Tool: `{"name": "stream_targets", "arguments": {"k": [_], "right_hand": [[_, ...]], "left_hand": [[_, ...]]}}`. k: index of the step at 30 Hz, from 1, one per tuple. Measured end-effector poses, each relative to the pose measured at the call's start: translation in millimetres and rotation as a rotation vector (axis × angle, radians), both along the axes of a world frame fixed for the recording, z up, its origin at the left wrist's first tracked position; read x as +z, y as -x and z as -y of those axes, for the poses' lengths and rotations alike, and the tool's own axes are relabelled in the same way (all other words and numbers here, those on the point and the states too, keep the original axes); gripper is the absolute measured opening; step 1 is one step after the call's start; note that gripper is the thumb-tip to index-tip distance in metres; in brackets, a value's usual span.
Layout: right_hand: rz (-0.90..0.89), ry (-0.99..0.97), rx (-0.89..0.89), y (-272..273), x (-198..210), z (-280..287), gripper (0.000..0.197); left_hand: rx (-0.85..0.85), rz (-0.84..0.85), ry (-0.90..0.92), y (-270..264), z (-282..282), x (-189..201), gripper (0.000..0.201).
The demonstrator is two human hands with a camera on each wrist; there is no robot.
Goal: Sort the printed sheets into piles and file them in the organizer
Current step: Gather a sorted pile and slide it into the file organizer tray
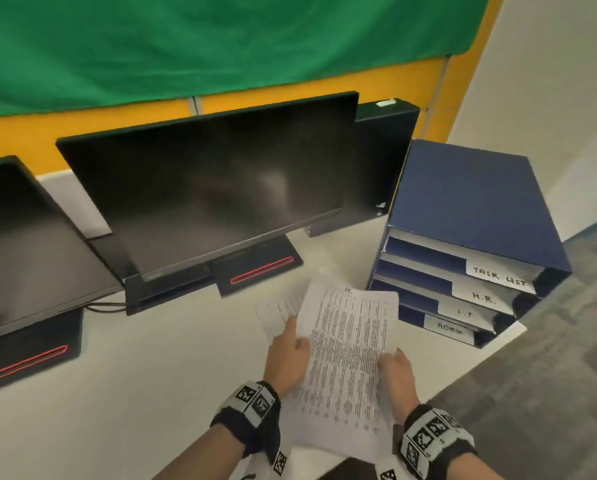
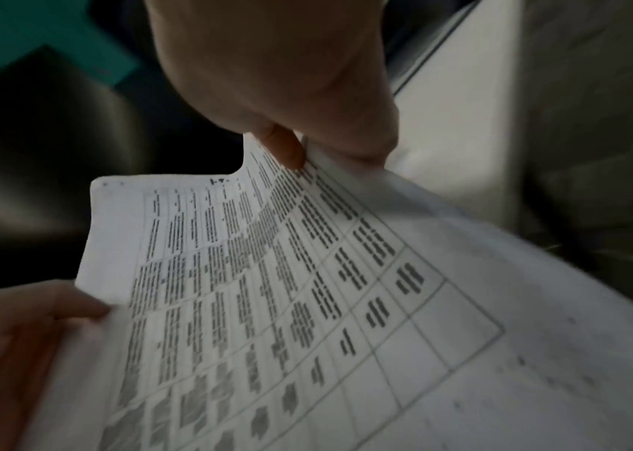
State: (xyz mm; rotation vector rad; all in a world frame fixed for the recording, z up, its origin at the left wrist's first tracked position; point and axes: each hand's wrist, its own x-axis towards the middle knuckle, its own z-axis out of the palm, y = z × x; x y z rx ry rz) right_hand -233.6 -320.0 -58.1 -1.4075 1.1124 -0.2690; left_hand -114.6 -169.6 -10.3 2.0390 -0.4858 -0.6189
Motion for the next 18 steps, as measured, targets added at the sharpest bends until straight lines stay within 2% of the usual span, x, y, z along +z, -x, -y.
{"name": "stream_targets", "arguments": {"k": [3,6,11,18], "right_hand": [[-0.135,-0.021,-0.089,43.4,-20.1,24.7,0.019],[-0.166,-0.06,-0.206,73.6,-28.7,48.2,0.019],[-0.172,0.014,-0.302,87.8,-0.2,83.9,0.011],[-0.226,0.099,-0.362,82.0,21.6,142.2,0.014]], "left_hand": [[-0.136,-0.134,-0.039,26.4,22.3,-11.0,0.046],[-0.246,-0.194,-0.052,41.7,43.1,-12.0,0.048],[-0.299,-0.3,-0.007,48.2,72.7,-7.2,0.051],[-0.279,-0.451,0.042,60.0,91.6,-1.6,0.043]]}}
